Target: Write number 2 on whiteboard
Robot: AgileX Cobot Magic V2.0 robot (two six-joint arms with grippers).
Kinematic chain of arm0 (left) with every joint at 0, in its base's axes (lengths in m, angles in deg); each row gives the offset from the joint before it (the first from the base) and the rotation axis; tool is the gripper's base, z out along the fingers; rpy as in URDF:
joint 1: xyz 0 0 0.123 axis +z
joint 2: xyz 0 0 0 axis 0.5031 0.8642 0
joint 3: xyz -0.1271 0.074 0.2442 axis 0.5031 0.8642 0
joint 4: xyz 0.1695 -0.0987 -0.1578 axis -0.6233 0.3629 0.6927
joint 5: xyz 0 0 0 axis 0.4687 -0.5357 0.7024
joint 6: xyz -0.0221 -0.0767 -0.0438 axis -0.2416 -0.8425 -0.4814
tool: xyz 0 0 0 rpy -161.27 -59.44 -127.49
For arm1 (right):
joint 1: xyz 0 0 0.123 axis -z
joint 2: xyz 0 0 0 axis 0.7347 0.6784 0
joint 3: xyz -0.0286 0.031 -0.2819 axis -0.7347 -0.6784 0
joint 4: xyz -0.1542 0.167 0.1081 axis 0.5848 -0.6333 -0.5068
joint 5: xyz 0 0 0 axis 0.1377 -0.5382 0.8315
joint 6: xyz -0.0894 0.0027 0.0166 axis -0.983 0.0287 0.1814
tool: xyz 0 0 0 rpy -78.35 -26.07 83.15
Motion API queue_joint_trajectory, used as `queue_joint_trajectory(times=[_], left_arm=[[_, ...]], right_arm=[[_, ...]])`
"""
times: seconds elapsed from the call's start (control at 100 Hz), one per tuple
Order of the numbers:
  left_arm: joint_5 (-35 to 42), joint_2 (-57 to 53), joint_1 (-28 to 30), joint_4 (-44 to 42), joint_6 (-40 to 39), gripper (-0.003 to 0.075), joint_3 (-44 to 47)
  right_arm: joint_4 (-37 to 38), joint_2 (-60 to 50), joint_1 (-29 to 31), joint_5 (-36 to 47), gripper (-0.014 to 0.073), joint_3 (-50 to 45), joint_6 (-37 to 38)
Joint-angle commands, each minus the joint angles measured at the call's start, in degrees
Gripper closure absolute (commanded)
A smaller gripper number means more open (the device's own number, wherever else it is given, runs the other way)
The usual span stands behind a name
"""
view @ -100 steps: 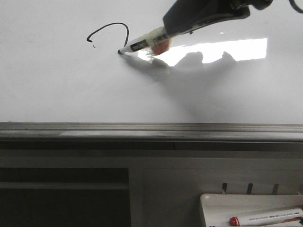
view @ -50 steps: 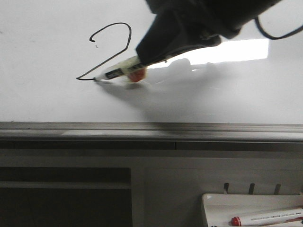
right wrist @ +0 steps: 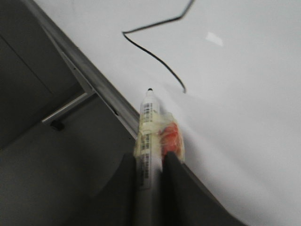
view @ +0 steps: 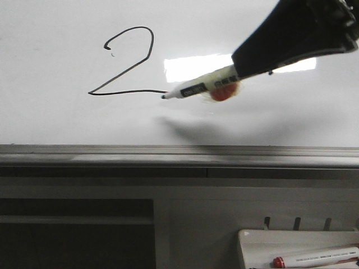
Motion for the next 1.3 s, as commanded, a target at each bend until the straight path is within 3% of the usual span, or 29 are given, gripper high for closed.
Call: queue_joint_trajectory(times=[0.0,0.14,0.22,0.32,0.47,0.89,0.99,1.12,1.29], left_arm=[[6.44,1.25,-0.50,-7.14,-0.40,0.0627,-1.70],[12.20,5.03,-2.44,-14.87,-0.40,0.0281,-0.59],[12.72,8.98,-4.01,-17.09,-0.51,0.0227,-0.09],[13.35,14.64,-5.25,-16.56,-0.39,0.0282,0.16],[18.45,21.84,-5.38,-22.76,1.12,0.0363,-0.19],[18.69,27.45,-5.38,-23.40,1.12,0.0378,-2.15],[18.57,27.45,-5.38,-23.40,1.12,0.0482,-2.15],[17.09,27.45,-5.38,-23.40,1.12,0.0744,-2.15],[17.81,27.45,-5.38,-24.04,0.99,0.0741,-2.15]], right_arm=[[-0.87,-1.40,-2.43,0.11,0.0641,4.25,-0.11],[2.55,0.68,-6.67,-0.05,0.0641,8.51,-0.11],[3.03,2.63,-7.95,-0.96,0.0641,10.93,-0.11],[3.03,5.41,-9.13,-4.51,0.0641,13.85,-0.01],[3.25,8.12,-10.50,-6.00,0.0641,16.51,-0.01],[3.25,10.09,-11.38,-11.10,0.0641,18.63,0.76],[3.25,10.09,-11.38,-11.10,0.0641,18.63,0.76],[2.77,10.09,-11.38,-11.46,0.0641,18.73,0.76],[2.69,10.09,-11.38,-12.17,0.0641,18.94,0.76]])
